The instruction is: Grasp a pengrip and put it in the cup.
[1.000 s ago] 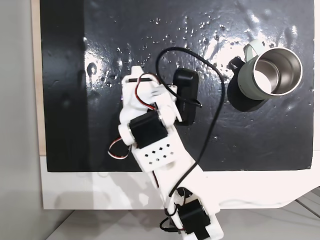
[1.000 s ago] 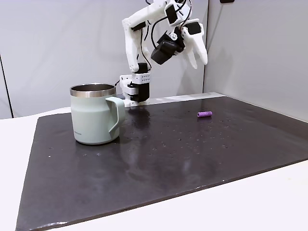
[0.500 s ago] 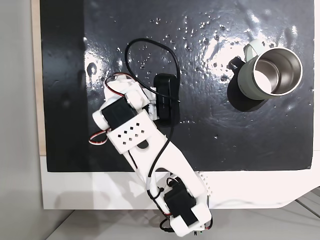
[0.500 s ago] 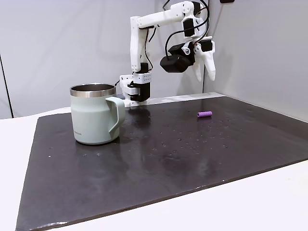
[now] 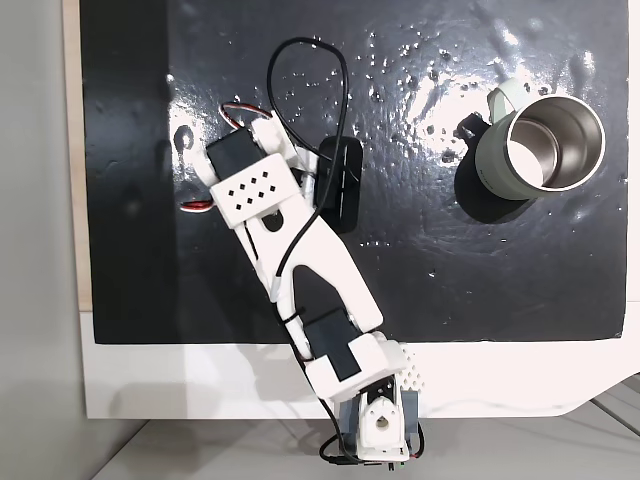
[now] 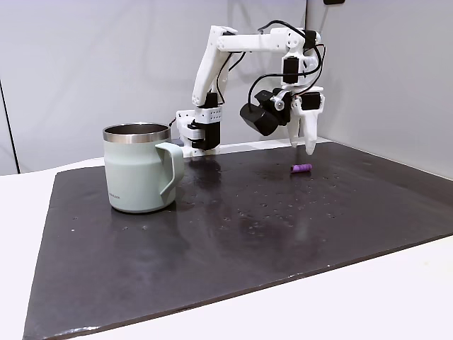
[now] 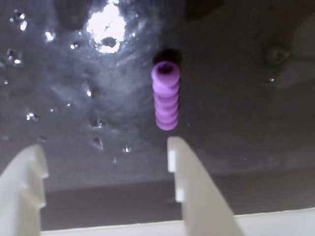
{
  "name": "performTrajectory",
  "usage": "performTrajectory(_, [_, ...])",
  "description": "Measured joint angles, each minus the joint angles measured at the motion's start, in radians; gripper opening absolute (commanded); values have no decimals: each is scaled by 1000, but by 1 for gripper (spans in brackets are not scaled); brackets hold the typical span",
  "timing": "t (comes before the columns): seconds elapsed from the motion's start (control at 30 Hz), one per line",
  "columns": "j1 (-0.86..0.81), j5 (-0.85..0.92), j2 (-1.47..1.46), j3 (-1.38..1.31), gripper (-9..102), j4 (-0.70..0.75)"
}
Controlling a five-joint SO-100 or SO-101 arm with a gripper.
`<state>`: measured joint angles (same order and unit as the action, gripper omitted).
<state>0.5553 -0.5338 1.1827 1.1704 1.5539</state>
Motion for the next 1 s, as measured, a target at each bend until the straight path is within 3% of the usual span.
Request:
performTrajectory(0.67, [69,-8,-164,-12,23,15])
performTrajectory(1.0, [66,-9,-347,-276,21,67])
